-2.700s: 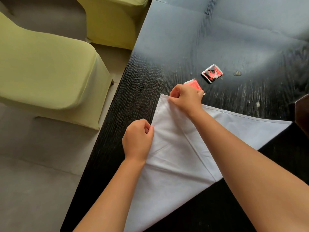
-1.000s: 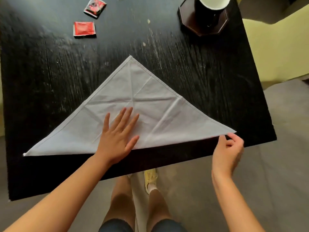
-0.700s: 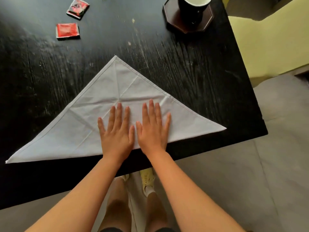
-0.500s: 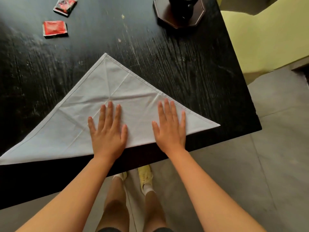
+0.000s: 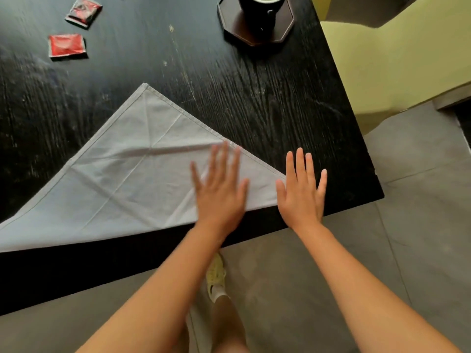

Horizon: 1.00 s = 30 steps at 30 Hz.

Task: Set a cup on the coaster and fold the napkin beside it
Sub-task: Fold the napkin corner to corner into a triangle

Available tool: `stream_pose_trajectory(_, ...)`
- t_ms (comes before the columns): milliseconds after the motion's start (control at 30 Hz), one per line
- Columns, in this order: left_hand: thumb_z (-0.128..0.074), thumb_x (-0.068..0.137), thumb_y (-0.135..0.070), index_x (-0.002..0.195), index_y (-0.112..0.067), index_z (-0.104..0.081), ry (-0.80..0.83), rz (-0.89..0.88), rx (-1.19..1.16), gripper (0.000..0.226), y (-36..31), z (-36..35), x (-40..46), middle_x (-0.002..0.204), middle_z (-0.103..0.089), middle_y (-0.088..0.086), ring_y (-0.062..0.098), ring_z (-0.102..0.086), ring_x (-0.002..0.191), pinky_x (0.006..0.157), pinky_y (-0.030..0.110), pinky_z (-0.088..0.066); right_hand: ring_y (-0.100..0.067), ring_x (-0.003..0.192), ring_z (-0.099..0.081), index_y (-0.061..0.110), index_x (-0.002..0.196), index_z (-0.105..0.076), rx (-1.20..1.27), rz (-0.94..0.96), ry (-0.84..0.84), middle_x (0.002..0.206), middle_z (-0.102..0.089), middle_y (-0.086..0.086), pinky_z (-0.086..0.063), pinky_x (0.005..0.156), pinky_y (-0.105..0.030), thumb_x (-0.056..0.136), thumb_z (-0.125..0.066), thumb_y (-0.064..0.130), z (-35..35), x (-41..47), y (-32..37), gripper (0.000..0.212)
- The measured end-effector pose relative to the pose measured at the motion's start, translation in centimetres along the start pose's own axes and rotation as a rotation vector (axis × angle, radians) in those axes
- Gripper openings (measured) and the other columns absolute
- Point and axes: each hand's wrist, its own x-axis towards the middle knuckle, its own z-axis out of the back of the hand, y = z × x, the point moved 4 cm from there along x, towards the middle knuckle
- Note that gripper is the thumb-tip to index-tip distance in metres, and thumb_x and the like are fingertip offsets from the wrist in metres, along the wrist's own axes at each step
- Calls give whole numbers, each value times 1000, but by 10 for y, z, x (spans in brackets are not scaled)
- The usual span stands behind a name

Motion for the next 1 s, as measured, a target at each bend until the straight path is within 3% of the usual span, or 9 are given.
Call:
stream_pose_trajectory(100, -10, 94, -44, 149, -26, -1, 102, -130, 108, 59, -39, -30, 2, 159, 4, 2, 18, 9, 145, 113, 51, 10, -21, 146, -1, 21, 146, 8, 10, 3, -6, 159, -5, -6, -5, 114, -53, 94, -13, 44, -2, -1, -2, 60)
stream_pose_trajectory(233, -21, 90, -53, 148, -33, -14, 91, -167, 138, 62, -8, -30, 1, 158, -8, 1, 21, -1, 146, 114, 53, 4, -22, 146, -2, 21, 148, 4, -1, 8, -6, 159, -5, -6, -4, 115, -53, 92, -11, 45, -2, 0, -2, 62)
stream_pose_trajectory(567, -22, 78, -72, 146, -39, -13, 63, 225, 143, 76, 161, 26, -39, 159, 0, -2, 18, 5, 145, 110, 63, 1, -24, 146, -4, 19, 149, -2, -28, -18, 13, 159, -7, -8, -7, 114, -56, 94, -14, 44, -3, 3, -19, 61)
stream_pose_trajectory(633, -23, 78, -72, 146, -39, -14, 20, 305, 148, 77, 197, 50, -58, 159, 0, -1, 20, 4, 146, 108, 66, 2, -24, 146, -4, 16, 149, -4, -46, 58, 27, 159, -8, -9, -9, 114, -60, 95, -18, 42, 2, 1, 15, 61)
stream_pose_trajectory(733, -23, 78, -71, 147, -39, -14, 46, 239, 166, 77, 180, 39, -49, 159, 2, 0, 22, 4, 146, 106, 68, 2, -24, 146, -2, 11, 148, -8, -93, -30, -42, 158, -6, -10, -7, 112, -65, 96, -20, 38, 16, -5, 7, 60)
stream_pose_trajectory(800, -22, 78, -71, 147, -39, -13, 41, 241, 169, 77, 179, 40, -47, 159, 2, 1, 23, 3, 146, 105, 68, 1, -23, 146, -1, 11, 148, -10, -53, 98, -136, 158, -8, -10, -3, 110, -64, 92, -25, 37, 26, -13, 45, 63)
stream_pose_trajectory(867, -21, 78, -70, 146, -40, -9, 37, 247, 181, 76, 182, 40, -50, 159, 4, 1, 24, 2, 146, 105, 68, 1, -22, 145, -3, 15, 148, -11, 59, 367, -174, 157, -8, -7, 2, 111, -58, 91, -29, 35, 32, -15, 117, 63)
stream_pose_trajectory(933, -18, 80, -68, 145, -41, -2, 35, 255, 182, 72, 185, 39, -51, 157, 10, -2, 22, 5, 146, 105, 67, 3, -18, 145, -1, 20, 148, -14, 141, 557, -109, 156, -7, -3, 3, 112, -51, 91, -31, 36, 29, -16, 191, 62)
stream_pose_trajectory(1000, -13, 84, -62, 143, -41, 4, 28, 258, 166, 64, 185, 38, -49, 154, 17, -4, 19, 10, 145, 106, 65, 7, -13, 144, 8, 24, 149, -10, 168, 593, 27, 158, -4, -1, 5, 114, -47, 94, -33, 36, 15, -15, 233, 60)
